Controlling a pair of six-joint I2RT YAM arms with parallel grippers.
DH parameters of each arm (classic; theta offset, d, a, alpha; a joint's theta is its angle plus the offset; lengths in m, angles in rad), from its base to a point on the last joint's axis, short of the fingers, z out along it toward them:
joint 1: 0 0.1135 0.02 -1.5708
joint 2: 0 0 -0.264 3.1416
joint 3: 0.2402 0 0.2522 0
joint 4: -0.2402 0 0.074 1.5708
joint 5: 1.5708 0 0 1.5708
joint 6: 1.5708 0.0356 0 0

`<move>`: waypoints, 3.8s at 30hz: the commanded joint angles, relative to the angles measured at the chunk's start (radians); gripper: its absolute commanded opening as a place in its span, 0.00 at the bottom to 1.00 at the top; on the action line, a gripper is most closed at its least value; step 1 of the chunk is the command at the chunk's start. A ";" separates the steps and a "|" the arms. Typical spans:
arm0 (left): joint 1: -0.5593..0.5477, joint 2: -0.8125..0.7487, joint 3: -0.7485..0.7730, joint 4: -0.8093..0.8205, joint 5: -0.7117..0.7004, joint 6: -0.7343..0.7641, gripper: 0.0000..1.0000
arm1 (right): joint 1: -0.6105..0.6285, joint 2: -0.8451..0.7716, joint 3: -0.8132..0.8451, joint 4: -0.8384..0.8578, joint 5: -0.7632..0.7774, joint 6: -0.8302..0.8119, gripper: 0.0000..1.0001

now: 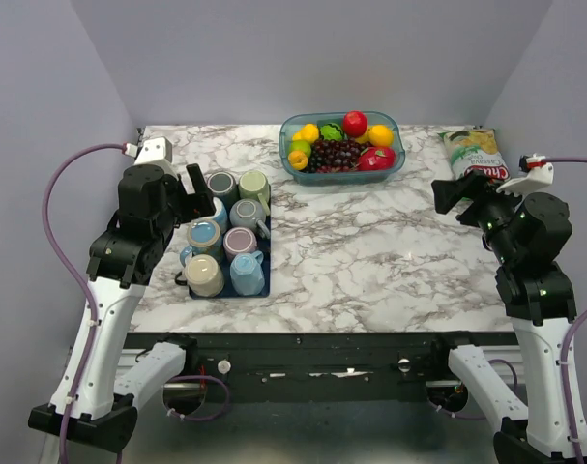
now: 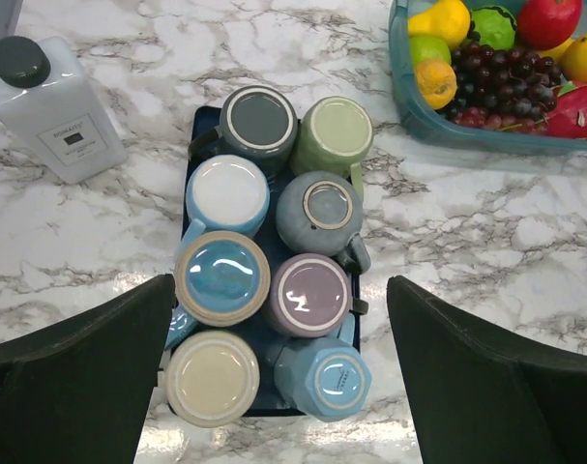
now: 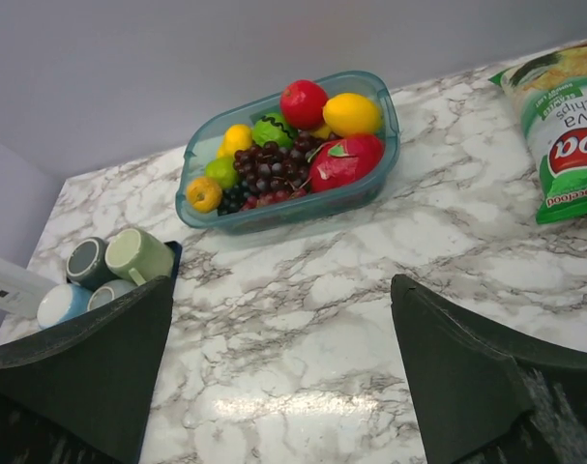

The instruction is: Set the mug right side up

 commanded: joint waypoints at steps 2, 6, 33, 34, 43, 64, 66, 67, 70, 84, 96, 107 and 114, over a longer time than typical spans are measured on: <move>0.003 -0.006 0.021 -0.037 -0.083 -0.109 0.99 | -0.005 0.005 -0.015 -0.040 0.017 0.019 1.00; 0.003 0.002 0.031 -0.063 -0.103 -0.175 0.99 | -0.005 0.040 -0.021 -0.047 -0.058 0.059 1.00; 0.003 -0.221 -0.355 -0.155 0.087 -0.183 0.99 | -0.004 -0.007 -0.170 -0.137 -0.426 0.001 1.00; 0.003 -0.207 -0.355 -0.166 0.083 -0.187 0.99 | -0.005 -0.001 -0.184 -0.115 -0.451 0.005 1.00; 0.003 -0.121 -0.326 -0.244 0.003 -0.330 0.99 | -0.005 0.100 -0.270 -0.008 -0.514 0.024 1.00; 0.270 0.003 -0.343 -0.388 -0.094 -0.908 0.94 | -0.004 0.208 -0.106 -0.130 -0.420 0.053 0.99; 0.286 0.002 -0.372 -0.361 -0.112 -0.934 0.90 | -0.005 0.200 -0.112 -0.138 -0.416 0.052 0.98; 0.290 -0.001 -0.383 -0.348 -0.121 -0.942 0.88 | -0.004 0.194 -0.115 -0.136 -0.417 0.053 0.98; 0.313 0.005 -0.424 -0.284 -0.129 -0.956 0.83 | -0.005 0.188 -0.121 -0.139 -0.417 0.059 0.98; 0.353 0.127 -0.496 -0.132 -0.095 -0.955 0.71 | -0.004 0.163 -0.115 -0.175 -0.364 0.045 0.98; 0.366 0.227 -0.490 -0.092 -0.005 -0.982 0.68 | -0.005 0.136 -0.126 -0.187 -0.328 0.042 0.98; 0.366 0.259 -0.525 -0.094 0.092 -1.063 0.49 | -0.005 0.091 -0.153 -0.210 -0.281 0.030 0.97; 0.368 0.272 -0.550 -0.092 0.107 -1.071 0.40 | -0.004 0.068 -0.167 -0.224 -0.256 0.022 0.98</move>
